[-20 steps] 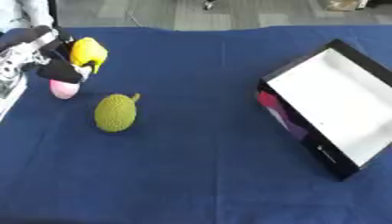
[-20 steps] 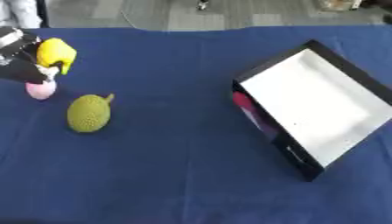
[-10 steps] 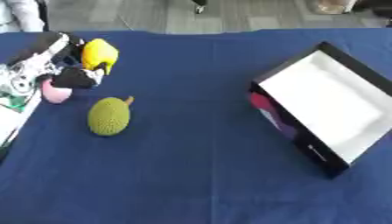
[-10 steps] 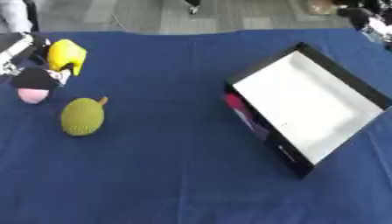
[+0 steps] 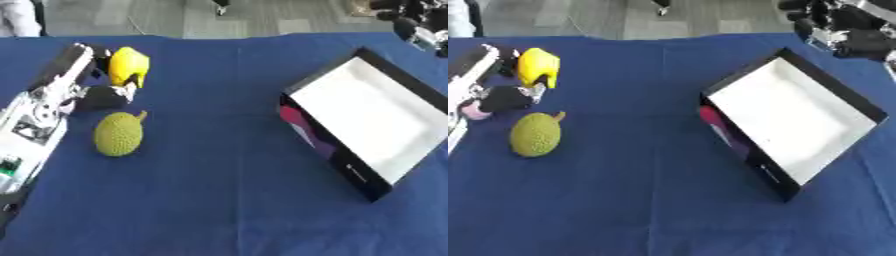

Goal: Pick up the objects with one hand, pass them to the other hand, and then place them into the box on the other side of the table.

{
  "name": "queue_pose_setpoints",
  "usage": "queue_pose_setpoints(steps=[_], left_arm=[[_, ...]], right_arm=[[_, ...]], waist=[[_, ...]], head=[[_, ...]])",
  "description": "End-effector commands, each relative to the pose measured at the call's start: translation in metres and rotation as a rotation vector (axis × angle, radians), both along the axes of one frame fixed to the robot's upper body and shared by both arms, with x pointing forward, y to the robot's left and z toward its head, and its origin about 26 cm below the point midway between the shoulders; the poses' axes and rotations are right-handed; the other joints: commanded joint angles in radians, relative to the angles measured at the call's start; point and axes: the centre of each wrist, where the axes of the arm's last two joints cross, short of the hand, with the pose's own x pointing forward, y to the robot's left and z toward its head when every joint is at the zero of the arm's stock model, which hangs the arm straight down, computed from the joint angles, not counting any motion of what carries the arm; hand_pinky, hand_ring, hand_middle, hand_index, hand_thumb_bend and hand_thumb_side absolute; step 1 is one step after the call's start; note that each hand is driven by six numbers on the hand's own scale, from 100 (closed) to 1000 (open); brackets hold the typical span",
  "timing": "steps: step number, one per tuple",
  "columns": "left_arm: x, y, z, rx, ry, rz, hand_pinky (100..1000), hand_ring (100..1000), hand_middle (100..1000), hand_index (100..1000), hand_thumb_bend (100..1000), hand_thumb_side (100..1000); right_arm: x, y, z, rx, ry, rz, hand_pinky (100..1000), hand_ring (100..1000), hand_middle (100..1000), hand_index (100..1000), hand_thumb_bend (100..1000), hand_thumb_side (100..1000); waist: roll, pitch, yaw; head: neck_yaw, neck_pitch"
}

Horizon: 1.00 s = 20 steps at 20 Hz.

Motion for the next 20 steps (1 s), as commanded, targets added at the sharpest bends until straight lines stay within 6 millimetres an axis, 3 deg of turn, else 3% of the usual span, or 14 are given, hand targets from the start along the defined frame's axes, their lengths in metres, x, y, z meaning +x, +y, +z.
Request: queue_pose_setpoints(steps=[1,3,20], left_arm=[[-0.001,-0.007,0.007,-0.013,-0.063,-0.013,746,681,508,556,100,260],[-0.001,-0.013,0.005,-0.029,-0.081,-0.022,746,680,505,556,100,267],[-0.002,-0.064,-0.011,-0.122,-0.156,-0.137,744,675,492,553,100,316]], right_arm=[[0.003,0.002,0.010,-0.046,-0.023,0.011,1000,1000,1000,1000,100,354],[0.007,0.005,0.008,-0.064,-0.014,0.021,1000,1000,1000,1000,100,404],[0.027,0.028,0.004,-0.159,-0.030,0.094,1000,1000,1000,1000,100,376]], waist=[[-0.012,-0.021,0.003],[-0.011,-0.021,0.007],[-0.012,-0.015,0.061]], head=[[-0.012,-0.002],[-0.022,-0.002],[-0.102,-0.002]])
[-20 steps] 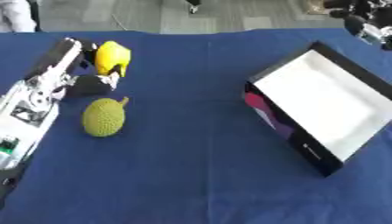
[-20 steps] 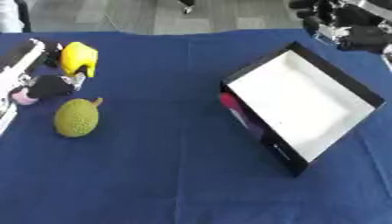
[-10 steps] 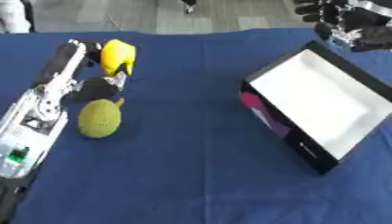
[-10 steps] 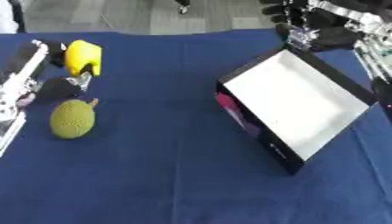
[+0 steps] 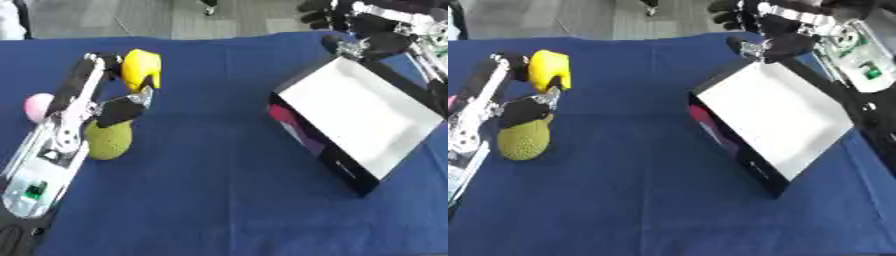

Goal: Pick up the objects with one hand, pass them to the other hand, and then place them into the box on the other side of the table.

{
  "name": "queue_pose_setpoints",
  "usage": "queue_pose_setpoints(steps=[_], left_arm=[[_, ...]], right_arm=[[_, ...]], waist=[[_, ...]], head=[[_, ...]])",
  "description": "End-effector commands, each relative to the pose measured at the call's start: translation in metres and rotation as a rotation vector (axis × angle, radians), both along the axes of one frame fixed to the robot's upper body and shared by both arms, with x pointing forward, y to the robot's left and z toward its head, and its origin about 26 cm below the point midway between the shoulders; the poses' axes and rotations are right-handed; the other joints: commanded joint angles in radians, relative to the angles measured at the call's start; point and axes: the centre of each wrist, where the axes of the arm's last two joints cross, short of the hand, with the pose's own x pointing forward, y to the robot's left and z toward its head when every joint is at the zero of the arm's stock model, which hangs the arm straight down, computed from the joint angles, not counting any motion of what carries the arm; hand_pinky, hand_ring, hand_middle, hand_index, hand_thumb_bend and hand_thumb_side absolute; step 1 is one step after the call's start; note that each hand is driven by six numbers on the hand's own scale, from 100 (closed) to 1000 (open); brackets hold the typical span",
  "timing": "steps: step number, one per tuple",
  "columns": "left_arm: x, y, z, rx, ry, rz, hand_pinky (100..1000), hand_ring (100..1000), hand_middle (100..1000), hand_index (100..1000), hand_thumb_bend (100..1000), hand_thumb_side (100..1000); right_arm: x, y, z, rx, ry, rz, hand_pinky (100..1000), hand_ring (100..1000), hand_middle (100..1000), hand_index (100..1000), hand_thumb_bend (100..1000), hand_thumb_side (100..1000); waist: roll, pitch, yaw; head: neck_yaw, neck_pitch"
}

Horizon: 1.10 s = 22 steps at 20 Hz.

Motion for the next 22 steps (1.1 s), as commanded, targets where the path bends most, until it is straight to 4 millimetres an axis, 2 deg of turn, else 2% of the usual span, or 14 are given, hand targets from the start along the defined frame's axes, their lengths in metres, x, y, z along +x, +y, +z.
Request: queue_pose_setpoints(steps=[1,4,11,22], left_arm=[[0.000,-0.009,0.009,-0.008,-0.042,-0.029,744,675,491,552,100,318],[-0.001,-0.019,0.009,-0.019,-0.052,-0.054,744,674,488,552,100,326],[-0.003,-0.041,0.012,-0.058,-0.075,-0.105,743,670,482,550,100,330],[-0.010,-0.078,0.013,-0.135,-0.140,-0.224,747,668,475,550,100,388]], right_arm=[[0.001,0.003,0.014,-0.022,-0.035,0.013,1000,1000,1000,1000,100,376],[0.004,0.007,0.015,-0.033,-0.036,0.025,1000,1000,1000,1000,100,372],[0.014,0.018,0.018,-0.074,-0.025,0.042,1000,1000,1000,1000,100,379],[0.025,0.016,0.014,-0.135,-0.025,0.023,1000,1000,1000,1000,100,382]], waist=[[-0.011,-0.014,0.008],[-0.010,-0.010,0.023],[0.009,-0.001,0.072],[0.013,0.015,0.142]], head=[[-0.014,-0.002],[-0.031,-0.002],[-0.057,-0.002],[-0.137,-0.002]])
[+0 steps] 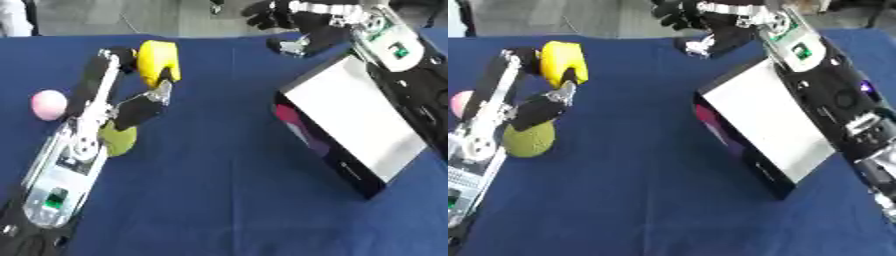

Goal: Pick up the objects with one hand, pass them to the other hand, and then place them into the box on the other side of the table.

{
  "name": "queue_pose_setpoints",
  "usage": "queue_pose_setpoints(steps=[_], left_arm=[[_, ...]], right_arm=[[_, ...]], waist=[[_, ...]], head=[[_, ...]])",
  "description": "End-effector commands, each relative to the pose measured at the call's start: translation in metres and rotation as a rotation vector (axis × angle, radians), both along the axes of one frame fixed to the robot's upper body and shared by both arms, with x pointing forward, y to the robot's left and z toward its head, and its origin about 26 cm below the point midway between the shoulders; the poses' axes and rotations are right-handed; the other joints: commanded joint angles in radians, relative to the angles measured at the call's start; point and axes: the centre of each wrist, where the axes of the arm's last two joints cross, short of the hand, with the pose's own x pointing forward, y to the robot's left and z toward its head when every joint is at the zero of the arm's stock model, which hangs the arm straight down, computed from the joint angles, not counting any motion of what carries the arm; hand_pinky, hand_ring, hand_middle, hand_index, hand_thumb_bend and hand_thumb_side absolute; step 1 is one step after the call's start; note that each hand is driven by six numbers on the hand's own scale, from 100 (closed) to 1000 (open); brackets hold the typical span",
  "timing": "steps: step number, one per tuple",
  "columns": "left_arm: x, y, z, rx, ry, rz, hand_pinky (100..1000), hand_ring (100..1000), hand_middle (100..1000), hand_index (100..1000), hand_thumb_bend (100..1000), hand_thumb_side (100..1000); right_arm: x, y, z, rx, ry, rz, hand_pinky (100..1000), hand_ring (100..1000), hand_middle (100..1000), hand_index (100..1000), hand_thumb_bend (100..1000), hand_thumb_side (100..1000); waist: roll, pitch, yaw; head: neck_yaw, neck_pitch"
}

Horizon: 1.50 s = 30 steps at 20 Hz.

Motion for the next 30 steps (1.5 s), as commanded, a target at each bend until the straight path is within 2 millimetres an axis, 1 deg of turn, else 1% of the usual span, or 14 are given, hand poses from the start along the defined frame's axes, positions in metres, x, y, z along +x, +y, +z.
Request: queue_pose_setpoints(steps=[1,4,5,11,18,24,26,30], left_arm=[[-0.002,-0.011,0.009,-0.026,-0.047,-0.045,746,668,474,550,100,397],[-0.003,-0.018,0.008,-0.042,-0.059,-0.069,746,668,472,550,100,407],[-0.003,-0.021,0.008,-0.047,-0.061,-0.078,745,668,472,550,100,415],[-0.007,-0.034,0.005,-0.080,-0.061,-0.121,745,669,471,550,100,442],[-0.007,-0.047,0.004,-0.079,-0.082,-0.135,745,668,470,550,100,427],[-0.004,-0.054,-0.002,-0.049,-0.102,-0.129,744,668,469,550,100,390],[-0.002,-0.056,-0.005,-0.030,-0.104,-0.119,744,668,468,551,100,371],[0.000,-0.060,-0.010,-0.005,-0.104,-0.106,743,668,466,552,100,372]], right_arm=[[0.003,0.000,0.013,-0.022,-0.036,-0.004,1000,1000,1000,1000,100,386],[0.005,0.001,0.012,-0.033,-0.039,-0.005,1000,1000,1000,1000,100,372],[0.006,0.002,0.011,-0.035,-0.039,-0.006,1000,1000,1000,1000,100,388],[0.013,0.005,0.003,-0.054,-0.021,-0.016,1000,1000,1000,1000,100,418],[0.016,0.011,-0.001,-0.071,-0.003,0.012,1000,1000,1000,1000,100,484],[0.015,0.016,-0.001,-0.076,0.004,0.042,1000,1000,1000,1000,100,533],[0.015,0.018,-0.001,-0.078,0.007,0.053,1000,1000,1000,1000,100,537],[0.014,0.022,0.000,-0.078,0.016,0.063,1000,1000,1000,1000,100,548]], waist=[[0.011,0.003,0.009],[0.007,0.007,0.016],[0.006,0.008,0.018],[0.004,0.008,0.027],[0.000,0.012,0.036],[-0.005,0.014,0.040],[-0.006,0.014,0.042],[-0.009,0.016,0.046]], head=[[-0.021,-0.002],[-0.034,-0.002],[-0.039,-0.002],[-0.062,-0.002],[-0.088,-0.002],[-0.095,-0.002],[-0.090,-0.005],[-0.081,-0.008]])
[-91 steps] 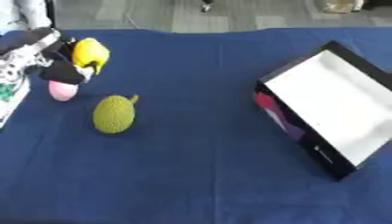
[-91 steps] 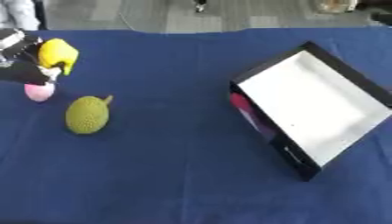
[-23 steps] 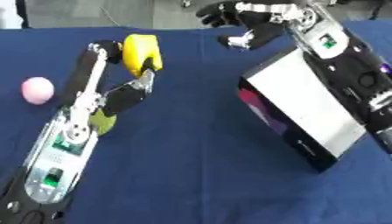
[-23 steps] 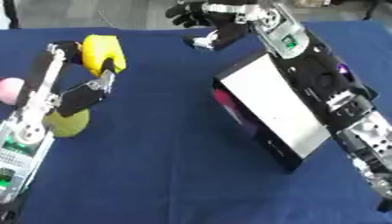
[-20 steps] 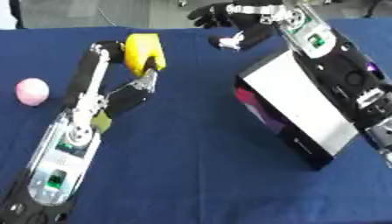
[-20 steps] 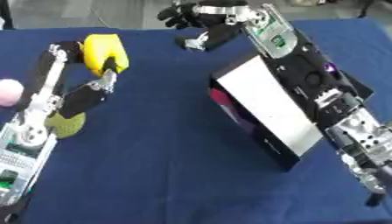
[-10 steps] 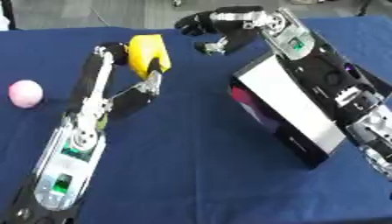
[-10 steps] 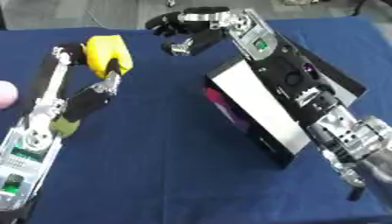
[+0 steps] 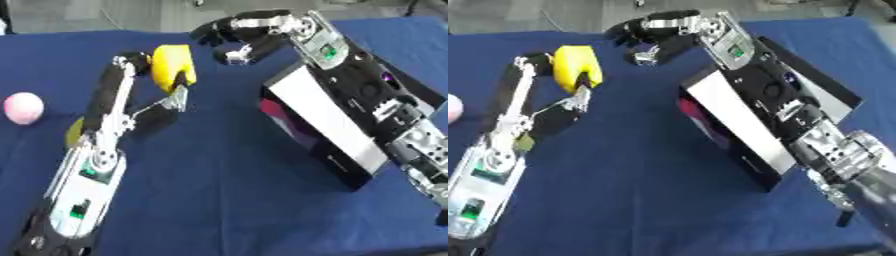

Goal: Pick up the objects with one hand, pass them to the other hand, and then place them into the box on the other side of the table.

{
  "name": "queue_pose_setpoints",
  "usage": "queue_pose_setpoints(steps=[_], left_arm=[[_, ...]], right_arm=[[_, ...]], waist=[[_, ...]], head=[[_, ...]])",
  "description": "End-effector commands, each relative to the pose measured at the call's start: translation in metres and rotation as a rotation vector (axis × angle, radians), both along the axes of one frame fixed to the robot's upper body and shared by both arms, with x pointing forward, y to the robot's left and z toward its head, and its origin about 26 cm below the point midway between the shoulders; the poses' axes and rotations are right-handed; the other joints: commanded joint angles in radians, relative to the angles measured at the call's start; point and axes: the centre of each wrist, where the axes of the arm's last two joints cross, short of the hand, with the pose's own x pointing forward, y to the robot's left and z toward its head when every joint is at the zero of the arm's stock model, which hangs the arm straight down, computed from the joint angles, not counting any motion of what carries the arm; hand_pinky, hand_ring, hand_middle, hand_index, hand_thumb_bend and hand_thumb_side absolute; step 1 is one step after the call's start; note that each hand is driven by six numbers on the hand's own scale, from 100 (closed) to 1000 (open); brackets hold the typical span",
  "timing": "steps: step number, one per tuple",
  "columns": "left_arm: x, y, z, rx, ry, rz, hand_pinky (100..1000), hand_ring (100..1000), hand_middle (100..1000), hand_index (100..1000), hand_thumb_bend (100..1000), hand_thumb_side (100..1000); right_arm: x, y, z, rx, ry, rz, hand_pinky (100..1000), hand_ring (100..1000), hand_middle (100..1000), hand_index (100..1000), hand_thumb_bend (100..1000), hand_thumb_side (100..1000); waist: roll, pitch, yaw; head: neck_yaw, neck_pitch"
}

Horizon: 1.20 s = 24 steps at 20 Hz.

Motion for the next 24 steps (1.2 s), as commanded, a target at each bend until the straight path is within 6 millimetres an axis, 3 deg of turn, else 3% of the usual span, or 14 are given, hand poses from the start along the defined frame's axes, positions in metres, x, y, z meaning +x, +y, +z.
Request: queue_pose_setpoints(steps=[1,10,24], left_arm=[[0.000,-0.008,0.007,0.002,-0.034,-0.010,743,668,466,552,100,372],[0.002,-0.018,0.005,-0.019,-0.041,-0.001,737,660,457,553,100,396],[0.009,-0.021,-0.005,-0.003,-0.031,0.069,734,657,447,552,100,358]], right_arm=[[-0.001,0.004,0.016,-0.001,-0.032,0.016,1000,1000,1000,1000,100,549],[-0.004,0.015,0.019,-0.001,-0.031,0.047,1000,1000,1000,1000,100,550],[-0.016,0.031,0.031,0.002,-0.037,0.135,1000,1000,1000,1000,100,585]], waist=[[-0.009,-0.002,0.003],[-0.017,0.001,0.008],[-0.019,0.005,0.002]], head=[[0.005,-0.008],[0.005,-0.013],[0.001,-0.015]])
